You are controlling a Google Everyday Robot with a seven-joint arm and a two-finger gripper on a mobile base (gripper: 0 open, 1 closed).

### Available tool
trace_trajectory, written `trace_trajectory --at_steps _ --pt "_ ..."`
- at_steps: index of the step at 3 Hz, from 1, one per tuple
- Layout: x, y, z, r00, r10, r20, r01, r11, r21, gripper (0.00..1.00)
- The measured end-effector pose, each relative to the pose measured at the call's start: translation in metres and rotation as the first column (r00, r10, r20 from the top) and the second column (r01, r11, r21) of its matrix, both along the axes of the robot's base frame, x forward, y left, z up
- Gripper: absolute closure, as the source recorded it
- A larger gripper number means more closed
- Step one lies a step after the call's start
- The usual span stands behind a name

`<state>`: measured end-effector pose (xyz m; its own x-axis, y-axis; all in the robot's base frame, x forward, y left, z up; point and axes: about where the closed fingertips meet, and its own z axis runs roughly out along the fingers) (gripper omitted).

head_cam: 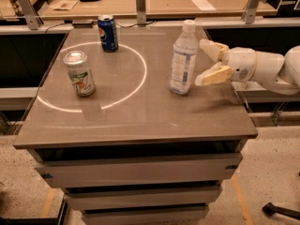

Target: Place blue plastic bottle upright

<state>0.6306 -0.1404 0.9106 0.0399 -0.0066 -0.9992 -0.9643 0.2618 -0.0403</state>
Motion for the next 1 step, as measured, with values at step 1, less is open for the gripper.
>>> trace_trajectory --at_steps 1 --pt "0.0002 -0.0009 -0.0009 0.9999 -0.003 -0.011 0.003 1.0 -0.003 0.0"
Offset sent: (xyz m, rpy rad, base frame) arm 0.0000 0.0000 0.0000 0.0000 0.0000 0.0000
